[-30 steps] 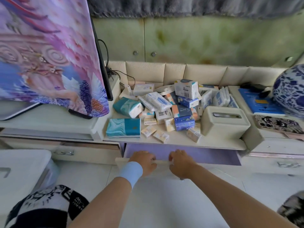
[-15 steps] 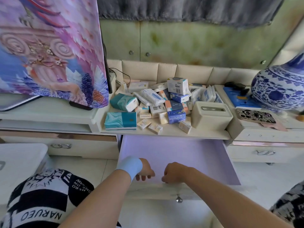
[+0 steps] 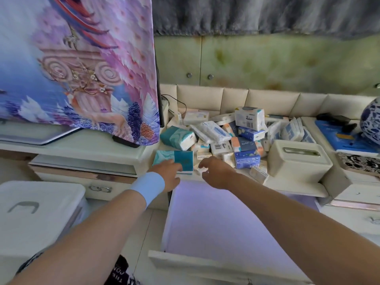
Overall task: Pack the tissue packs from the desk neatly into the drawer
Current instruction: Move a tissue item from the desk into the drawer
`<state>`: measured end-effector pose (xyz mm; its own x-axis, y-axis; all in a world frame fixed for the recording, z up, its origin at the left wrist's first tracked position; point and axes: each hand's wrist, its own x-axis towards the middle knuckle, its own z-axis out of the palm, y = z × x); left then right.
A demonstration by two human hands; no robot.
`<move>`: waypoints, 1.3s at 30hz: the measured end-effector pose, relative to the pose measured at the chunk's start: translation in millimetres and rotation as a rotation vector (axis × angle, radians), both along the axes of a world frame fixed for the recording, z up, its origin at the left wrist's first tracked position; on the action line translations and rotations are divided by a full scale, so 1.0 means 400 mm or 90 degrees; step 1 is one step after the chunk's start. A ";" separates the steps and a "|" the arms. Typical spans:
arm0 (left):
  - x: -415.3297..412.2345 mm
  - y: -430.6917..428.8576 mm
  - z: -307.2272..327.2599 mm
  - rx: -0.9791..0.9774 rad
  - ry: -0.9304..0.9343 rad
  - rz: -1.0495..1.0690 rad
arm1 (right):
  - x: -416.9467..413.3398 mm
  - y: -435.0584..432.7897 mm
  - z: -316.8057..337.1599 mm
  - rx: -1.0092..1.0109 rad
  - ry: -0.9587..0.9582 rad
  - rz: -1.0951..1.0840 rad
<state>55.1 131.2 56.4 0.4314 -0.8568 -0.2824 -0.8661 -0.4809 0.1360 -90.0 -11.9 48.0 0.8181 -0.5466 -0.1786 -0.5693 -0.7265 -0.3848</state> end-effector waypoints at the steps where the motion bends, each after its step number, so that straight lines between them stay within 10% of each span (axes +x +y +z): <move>1: 0.024 0.007 -0.008 -0.007 0.011 0.016 | 0.032 -0.005 -0.002 -0.011 -0.003 0.008; 10: 0.134 -0.049 -0.031 -0.050 0.081 0.024 | 0.209 -0.018 -0.086 -0.132 0.132 0.118; 17: 0.135 -0.094 -0.062 -0.029 0.050 -0.059 | 0.217 -0.018 -0.159 -0.175 0.004 0.089; 26: 0.115 -0.062 -0.084 0.105 -0.045 -0.119 | 0.057 0.022 -0.151 0.075 -0.214 0.076; 33: 0.017 -0.013 -0.069 0.247 -0.010 -0.093 | -0.093 0.155 -0.222 0.375 0.124 -0.089; 39: -0.024 0.052 -0.081 0.225 0.051 -0.052 | -0.154 0.242 -0.245 0.420 0.418 0.112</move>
<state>45.6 151.8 24.1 0.3305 -0.7307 -0.5973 -0.8969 -0.4403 0.0423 -151.7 84.7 -50.1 0.5056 -0.0490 -0.8614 -0.7209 -0.5725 -0.3906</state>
